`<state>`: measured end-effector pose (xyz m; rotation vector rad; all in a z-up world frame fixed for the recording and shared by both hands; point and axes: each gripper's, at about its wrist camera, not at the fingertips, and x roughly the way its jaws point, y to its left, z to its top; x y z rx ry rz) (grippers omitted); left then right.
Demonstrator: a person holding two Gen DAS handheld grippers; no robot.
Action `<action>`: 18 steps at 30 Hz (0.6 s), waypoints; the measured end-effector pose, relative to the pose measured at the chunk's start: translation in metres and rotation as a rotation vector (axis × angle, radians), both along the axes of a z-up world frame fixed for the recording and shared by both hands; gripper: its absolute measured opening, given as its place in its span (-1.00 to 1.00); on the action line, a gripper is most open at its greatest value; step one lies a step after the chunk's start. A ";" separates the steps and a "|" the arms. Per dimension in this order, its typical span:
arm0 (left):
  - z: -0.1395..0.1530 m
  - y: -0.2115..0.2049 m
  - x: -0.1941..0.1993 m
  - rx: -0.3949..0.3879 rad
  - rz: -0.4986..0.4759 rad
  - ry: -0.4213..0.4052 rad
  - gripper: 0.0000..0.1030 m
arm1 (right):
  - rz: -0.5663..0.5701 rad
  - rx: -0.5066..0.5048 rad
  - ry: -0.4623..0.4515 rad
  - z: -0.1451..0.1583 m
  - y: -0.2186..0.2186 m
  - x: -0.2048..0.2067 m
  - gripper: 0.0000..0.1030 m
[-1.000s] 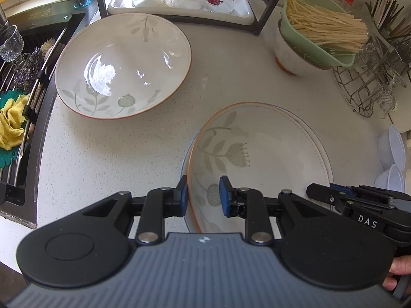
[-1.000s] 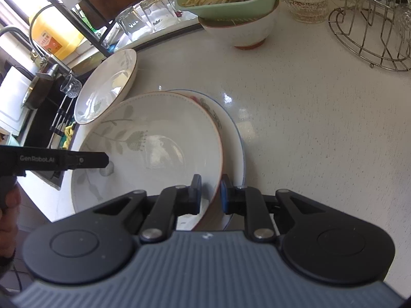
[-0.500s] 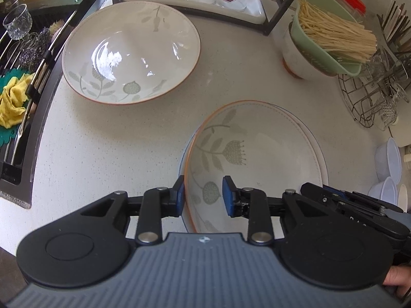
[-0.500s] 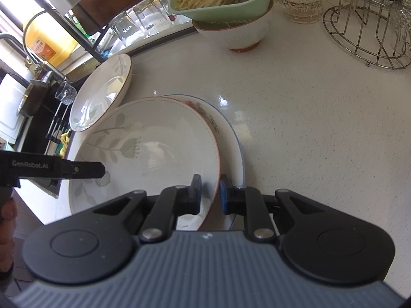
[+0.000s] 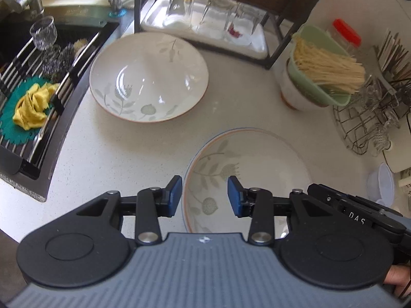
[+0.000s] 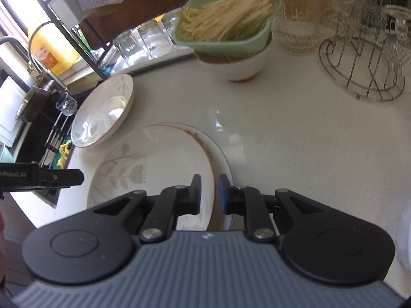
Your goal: Organize plates and bowls
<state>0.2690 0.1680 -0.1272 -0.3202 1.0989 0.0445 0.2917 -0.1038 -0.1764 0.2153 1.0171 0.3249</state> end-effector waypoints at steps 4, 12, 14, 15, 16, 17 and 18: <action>0.024 -0.009 -0.006 0.008 -0.024 -0.071 -0.14 | 0.010 0.002 -0.038 0.021 -0.003 -0.001 -0.66; 0.070 -0.005 -0.024 0.022 -0.081 -0.185 -0.14 | -0.034 0.037 -0.162 0.079 0.000 -0.030 -0.66; 0.077 -0.005 -0.030 0.033 -0.098 -0.202 -0.14 | -0.059 0.058 -0.179 0.088 0.000 -0.041 -0.66; 0.080 -0.006 -0.033 0.044 -0.100 -0.209 -0.14 | -0.069 0.074 -0.180 0.092 0.000 -0.046 -0.66; 0.083 -0.007 -0.036 0.055 -0.096 -0.211 -0.14 | -0.076 0.097 -0.178 0.095 -0.001 -0.050 -0.66; 0.086 -0.009 -0.039 0.058 -0.093 -0.209 -0.14 | -0.079 0.108 -0.175 0.096 -0.002 -0.053 -0.66; 0.089 -0.012 -0.042 0.054 -0.090 -0.208 -0.14 | -0.084 0.110 -0.171 0.098 -0.003 -0.055 -0.66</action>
